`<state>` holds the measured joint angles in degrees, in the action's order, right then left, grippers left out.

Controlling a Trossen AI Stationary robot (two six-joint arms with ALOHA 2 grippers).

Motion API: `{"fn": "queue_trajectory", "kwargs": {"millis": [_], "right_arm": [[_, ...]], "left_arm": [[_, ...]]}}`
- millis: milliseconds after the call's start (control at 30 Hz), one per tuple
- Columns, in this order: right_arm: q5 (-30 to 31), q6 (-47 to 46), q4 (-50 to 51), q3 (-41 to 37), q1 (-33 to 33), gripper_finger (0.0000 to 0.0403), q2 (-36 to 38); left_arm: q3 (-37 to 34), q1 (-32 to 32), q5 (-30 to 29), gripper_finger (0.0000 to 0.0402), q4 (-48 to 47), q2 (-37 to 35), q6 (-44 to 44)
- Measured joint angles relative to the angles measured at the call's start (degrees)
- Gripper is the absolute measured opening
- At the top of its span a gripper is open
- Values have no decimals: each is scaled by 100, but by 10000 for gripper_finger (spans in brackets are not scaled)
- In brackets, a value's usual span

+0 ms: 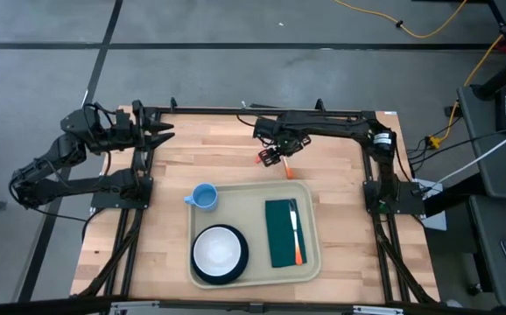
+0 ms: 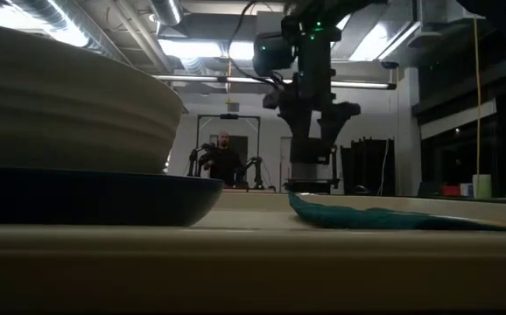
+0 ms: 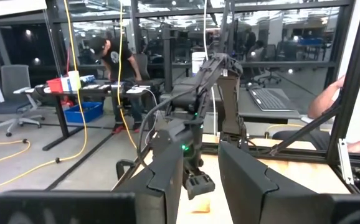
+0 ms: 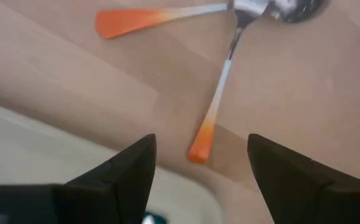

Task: Set up tray
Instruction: Put the orange fork on top of the green napkin to the left of the orange knife

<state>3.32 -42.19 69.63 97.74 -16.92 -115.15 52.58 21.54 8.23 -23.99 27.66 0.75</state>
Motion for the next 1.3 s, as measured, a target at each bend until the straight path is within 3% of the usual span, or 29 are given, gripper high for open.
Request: {"fn": "queue_trajectory", "kwargs": {"millis": [200, 367, 900, 1300], "right_arm": [[43, 496, -353, -248, -429, 256, 4], [-373, 661, -956, -465, -691, 256, 2], [-480, 815, -1712, -1377, -728, 256, 4], [-689, 726, -2067, -1579, -726, 256, 4]], "left_arm": [[0, 0, -2, 97, 0, 17, 1], [0, 0, -2, 97, -1, 22, -65], [0, 0, -106, 97, 20, 23, -105], [0, 0, -283, 97, 22, 22, -104]]}}
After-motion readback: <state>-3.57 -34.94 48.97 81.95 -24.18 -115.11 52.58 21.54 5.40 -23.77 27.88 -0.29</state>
